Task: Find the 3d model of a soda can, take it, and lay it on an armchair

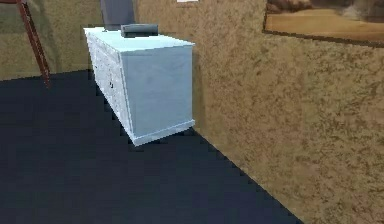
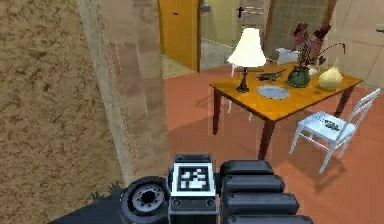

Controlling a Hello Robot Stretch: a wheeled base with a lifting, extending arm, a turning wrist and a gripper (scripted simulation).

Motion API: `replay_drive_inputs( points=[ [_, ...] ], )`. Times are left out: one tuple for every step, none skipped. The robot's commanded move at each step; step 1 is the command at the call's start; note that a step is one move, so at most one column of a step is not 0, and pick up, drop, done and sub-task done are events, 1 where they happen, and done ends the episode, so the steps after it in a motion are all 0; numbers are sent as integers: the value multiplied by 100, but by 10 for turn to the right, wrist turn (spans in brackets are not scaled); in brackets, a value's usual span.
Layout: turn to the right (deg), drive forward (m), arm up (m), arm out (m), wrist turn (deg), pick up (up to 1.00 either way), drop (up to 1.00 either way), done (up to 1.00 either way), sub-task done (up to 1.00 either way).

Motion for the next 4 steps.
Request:
replay_drive_inputs(
  points=[
    [-210, 0, 0, 0, 0, 0, 0, 0, 0],
    [0, 80, 0, 0, 0, 0, 0, 0, 0],
    [-450, 0, 0, 0, 0, 0, 0, 0, 0],
    [-90, 0, 0, 0, 0, 0, 0, 0, 0]
  ],
)
